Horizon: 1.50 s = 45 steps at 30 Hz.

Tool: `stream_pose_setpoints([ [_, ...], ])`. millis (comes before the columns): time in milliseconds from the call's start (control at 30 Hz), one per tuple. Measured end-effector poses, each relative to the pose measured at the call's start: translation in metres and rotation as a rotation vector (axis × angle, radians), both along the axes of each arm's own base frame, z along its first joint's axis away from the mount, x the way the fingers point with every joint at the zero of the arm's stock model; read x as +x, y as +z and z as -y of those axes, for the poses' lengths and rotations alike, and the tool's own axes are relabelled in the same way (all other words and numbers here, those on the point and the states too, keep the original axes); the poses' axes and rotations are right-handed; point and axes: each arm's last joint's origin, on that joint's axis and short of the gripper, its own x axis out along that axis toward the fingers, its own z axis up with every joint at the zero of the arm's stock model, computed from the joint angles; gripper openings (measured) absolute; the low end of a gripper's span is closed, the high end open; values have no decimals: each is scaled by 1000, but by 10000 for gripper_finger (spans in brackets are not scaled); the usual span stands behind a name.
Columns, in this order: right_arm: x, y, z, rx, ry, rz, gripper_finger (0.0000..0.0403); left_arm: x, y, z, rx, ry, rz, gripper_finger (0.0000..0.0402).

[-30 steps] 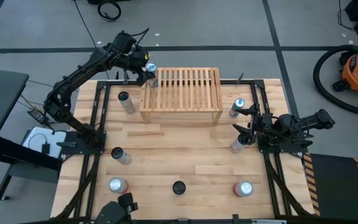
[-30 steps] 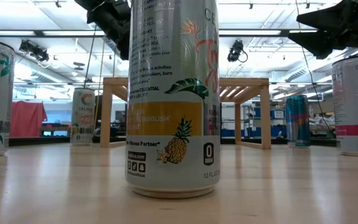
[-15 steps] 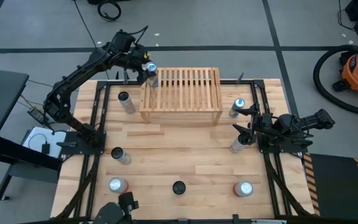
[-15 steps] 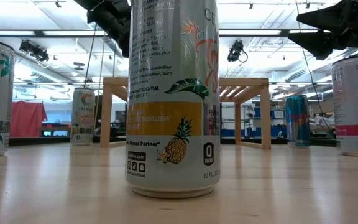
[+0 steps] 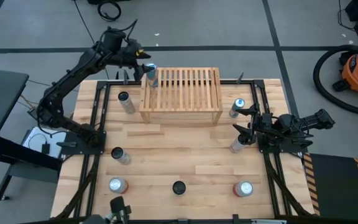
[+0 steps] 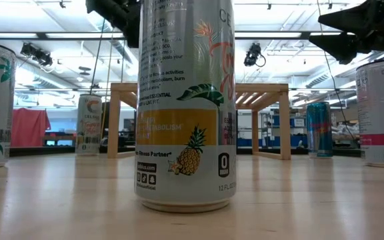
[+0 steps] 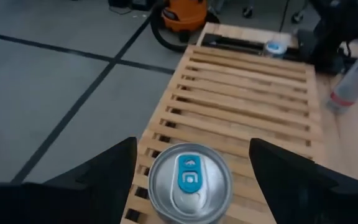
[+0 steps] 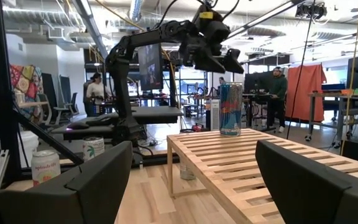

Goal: Place canned beverage on shelf
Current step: Put the right white pink soda can on the shelf

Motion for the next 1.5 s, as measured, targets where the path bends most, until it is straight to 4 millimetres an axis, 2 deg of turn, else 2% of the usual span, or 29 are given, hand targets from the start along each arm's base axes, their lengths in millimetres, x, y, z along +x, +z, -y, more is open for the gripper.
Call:
stream_pose_setpoints([
  [167, -1, 2, 0, 6, 0, 23, 352, 0, 7, 12, -26, -45, 40, 314],
  [333, -3, 10, 1, 30, 1, 108, 352, 6, 16, 32, -23, -101, 68, 314],
  [567, -7, 18, -1, 13, 95, 208, 352, 15, 26, 73, -17, -233, 77, 314],
  [700, -7, 20, -1, 4, 113, 199, 352, 20, 29, 93, -10, -291, 70, 313],
  [967, -17, 55, 1, 68, 135, 26, 352, 17, 30, 123, -2, -281, -8, 313],
  [1267, -36, 103, 2, 185, 243, -232, 352, 24, 27, 145, -28, -309, -49, 313],
  [1367, -37, 113, 2, 227, 268, -324, 352, 26, 27, 152, -49, -294, -49, 313],
  [1500, -31, 115, -3, 303, 328, -485, 352, 29, 27, 163, -84, -295, -46, 314],
])
